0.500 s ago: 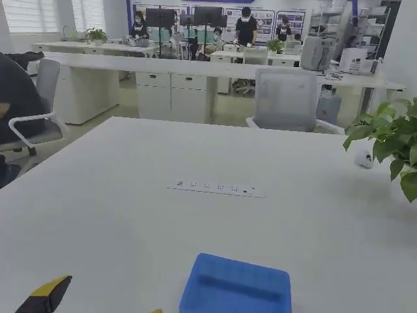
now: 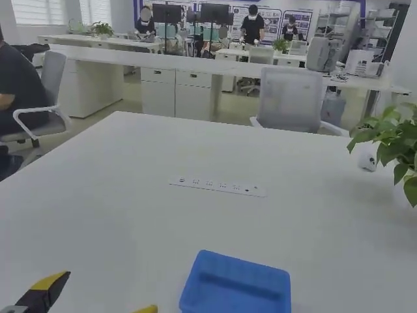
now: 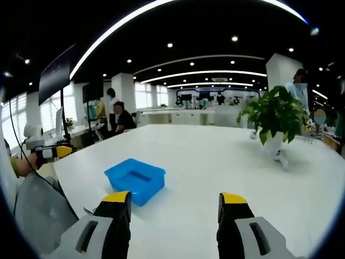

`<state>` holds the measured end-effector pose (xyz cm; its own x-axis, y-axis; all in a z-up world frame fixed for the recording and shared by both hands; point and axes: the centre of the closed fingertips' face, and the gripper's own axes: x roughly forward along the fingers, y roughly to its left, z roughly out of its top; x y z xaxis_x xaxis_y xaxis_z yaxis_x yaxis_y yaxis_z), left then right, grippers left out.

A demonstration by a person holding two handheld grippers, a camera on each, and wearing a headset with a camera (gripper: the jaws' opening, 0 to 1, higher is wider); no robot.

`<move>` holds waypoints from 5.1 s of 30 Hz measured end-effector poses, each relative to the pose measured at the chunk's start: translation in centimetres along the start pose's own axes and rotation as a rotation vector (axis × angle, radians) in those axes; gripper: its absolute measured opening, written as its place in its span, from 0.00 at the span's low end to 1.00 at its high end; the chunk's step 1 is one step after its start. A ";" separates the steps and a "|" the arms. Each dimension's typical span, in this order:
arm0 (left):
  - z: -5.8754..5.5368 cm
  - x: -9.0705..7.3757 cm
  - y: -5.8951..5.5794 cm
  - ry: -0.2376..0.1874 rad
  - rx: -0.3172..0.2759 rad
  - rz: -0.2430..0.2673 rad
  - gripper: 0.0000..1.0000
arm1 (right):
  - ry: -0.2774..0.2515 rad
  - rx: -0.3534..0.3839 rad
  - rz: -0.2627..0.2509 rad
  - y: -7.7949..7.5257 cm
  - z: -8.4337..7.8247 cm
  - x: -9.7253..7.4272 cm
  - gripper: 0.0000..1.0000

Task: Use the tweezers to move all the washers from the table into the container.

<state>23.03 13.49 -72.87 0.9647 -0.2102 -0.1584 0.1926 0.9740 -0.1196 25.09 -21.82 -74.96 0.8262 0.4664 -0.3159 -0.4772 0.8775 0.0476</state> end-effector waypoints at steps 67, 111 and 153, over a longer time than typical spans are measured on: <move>-13.2 -2.0 -11.5 0.735 0.325 -0.775 0.23 | 0.128 -0.036 -0.002 -0.1 -2.0 -0.3 0.40; -11.4 -2.9 -13.7 0.666 0.699 -0.862 0.00 | 0.183 -0.138 0.212 4.3 -2.5 0.6 0.20; -7.2 -3.9 -16.8 0.534 0.849 -0.934 0.00 | 0.418 -0.539 0.835 20.8 -9.8 5.3 0.08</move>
<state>14.72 -2.63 -77.33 0.2681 -0.6296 -0.7292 0.9633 0.1648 0.2119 16.60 -2.20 -84.90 0.0588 0.7303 -0.6806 -0.9962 0.0869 0.0072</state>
